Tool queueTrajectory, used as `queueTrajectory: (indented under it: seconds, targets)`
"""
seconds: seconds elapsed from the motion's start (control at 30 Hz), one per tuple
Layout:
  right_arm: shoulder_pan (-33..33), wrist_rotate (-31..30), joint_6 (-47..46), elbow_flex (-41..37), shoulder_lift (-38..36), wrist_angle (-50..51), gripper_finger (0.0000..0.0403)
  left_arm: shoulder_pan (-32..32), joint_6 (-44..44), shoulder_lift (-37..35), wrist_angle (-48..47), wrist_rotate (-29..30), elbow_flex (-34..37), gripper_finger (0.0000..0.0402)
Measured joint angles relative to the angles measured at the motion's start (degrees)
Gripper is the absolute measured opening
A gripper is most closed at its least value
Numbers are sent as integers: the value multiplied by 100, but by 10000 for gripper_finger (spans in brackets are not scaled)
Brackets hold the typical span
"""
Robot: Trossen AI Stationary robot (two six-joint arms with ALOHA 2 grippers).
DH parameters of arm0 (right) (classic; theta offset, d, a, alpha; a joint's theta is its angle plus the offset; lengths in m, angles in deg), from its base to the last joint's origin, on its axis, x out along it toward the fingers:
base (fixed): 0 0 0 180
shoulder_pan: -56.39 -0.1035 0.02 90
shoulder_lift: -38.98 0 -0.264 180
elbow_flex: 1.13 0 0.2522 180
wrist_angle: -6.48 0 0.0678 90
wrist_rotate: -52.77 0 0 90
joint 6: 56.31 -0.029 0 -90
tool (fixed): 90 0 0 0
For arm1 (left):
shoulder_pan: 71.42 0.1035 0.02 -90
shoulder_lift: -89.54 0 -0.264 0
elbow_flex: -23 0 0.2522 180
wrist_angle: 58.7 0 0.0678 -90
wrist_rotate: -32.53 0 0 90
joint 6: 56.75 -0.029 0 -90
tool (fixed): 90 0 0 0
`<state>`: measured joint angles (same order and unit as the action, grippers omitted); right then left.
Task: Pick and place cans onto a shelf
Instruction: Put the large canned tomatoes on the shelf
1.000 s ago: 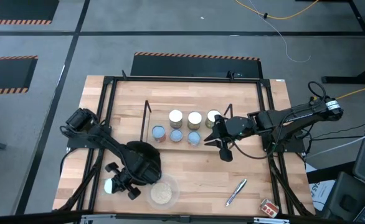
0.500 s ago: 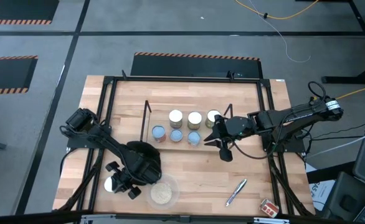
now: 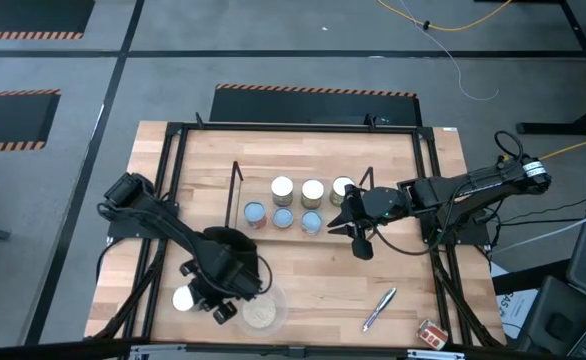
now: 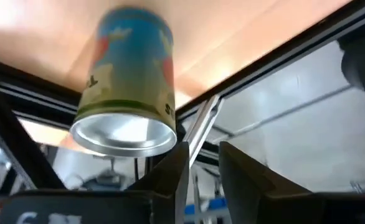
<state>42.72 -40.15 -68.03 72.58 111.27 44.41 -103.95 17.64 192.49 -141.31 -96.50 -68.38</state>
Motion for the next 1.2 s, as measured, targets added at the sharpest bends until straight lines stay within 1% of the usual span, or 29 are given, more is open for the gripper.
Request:
queueTrajectory:
  seconds: [0.13,0.27,0.37,0.47,0.67,0.77,0.83,0.97,1.2]
  targets:
    - [0,0,-2,0,0,1,74,-114,3,-2,-354,678,-507,79]
    - [0,0,-2,0,-2,2,74,-426,201,-2,-429,1553,-887,81]
    - [-2,2,-4,0,-1,2,74,-759,507,-2,-408,2219,-1009,81]
    - [-2,2,-3,0,-2,2,74,-1117,798,0,-405,2624,-1008,80]
    - [-2,0,-9,0,-2,-2,74,-1792,1528,0,-405,2957,-1010,88]
    - [-2,0,-7,0,-2,-42,74,-2066,1872,0,-413,3274,-1006,87]
    - [-2,0,-7,0,-2,-54,75,-2197,2052,0,-395,3383,-940,87]
    - [-2,0,-7,0,-2,-81,75,-2352,2290,0,-399,3390,-713,88]
    - [-2,1,-6,0,-2,-80,75,-2379,2248,2,-194,3393,-417,84]
